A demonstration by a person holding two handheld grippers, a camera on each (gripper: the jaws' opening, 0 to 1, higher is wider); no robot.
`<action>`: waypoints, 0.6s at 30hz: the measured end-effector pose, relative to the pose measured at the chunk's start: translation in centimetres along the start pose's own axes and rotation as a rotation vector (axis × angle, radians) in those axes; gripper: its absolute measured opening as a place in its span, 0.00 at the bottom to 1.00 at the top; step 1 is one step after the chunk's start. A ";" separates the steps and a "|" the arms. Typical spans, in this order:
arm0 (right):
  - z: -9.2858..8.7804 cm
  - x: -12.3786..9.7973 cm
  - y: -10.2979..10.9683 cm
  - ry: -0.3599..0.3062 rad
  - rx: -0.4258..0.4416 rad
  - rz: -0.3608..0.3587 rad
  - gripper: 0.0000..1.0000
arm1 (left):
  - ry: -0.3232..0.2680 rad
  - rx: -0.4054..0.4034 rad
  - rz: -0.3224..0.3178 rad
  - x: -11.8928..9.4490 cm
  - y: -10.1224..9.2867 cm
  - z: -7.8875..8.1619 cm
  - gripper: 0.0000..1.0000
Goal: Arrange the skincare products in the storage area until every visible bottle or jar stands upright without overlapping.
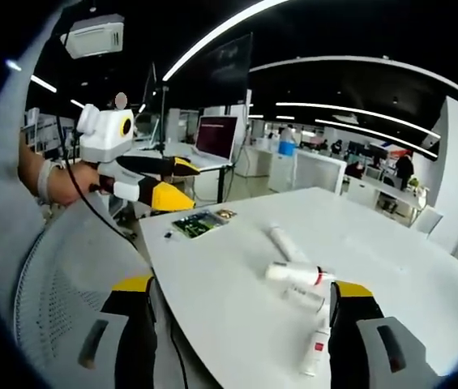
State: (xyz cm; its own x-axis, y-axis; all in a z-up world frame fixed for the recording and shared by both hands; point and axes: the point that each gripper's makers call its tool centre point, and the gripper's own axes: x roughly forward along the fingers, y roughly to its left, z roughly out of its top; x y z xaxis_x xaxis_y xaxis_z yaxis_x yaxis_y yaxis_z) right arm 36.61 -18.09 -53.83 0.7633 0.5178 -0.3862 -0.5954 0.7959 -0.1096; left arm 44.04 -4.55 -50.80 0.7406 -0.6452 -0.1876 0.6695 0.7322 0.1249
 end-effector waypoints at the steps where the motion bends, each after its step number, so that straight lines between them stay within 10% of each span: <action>1: 0.1 0.0 -0.1 -0.004 -0.005 -0.002 0.87 | 0.002 -0.003 -0.001 0.0 0.0 0.0 0.63; 18: 0.4 -1.0 -1.9 -0.033 -0.039 -0.076 0.81 | 0.067 -0.054 -0.168 3.4 -0.4 0.1 0.75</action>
State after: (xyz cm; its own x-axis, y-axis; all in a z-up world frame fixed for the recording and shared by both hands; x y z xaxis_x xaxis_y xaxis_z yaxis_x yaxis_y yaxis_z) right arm 37.05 -19.97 -52.86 0.8142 0.4667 -0.3454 -0.5442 0.8208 -0.1737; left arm 46.26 -7.08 -51.41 0.6119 -0.7447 -0.2664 0.7781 0.6272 0.0337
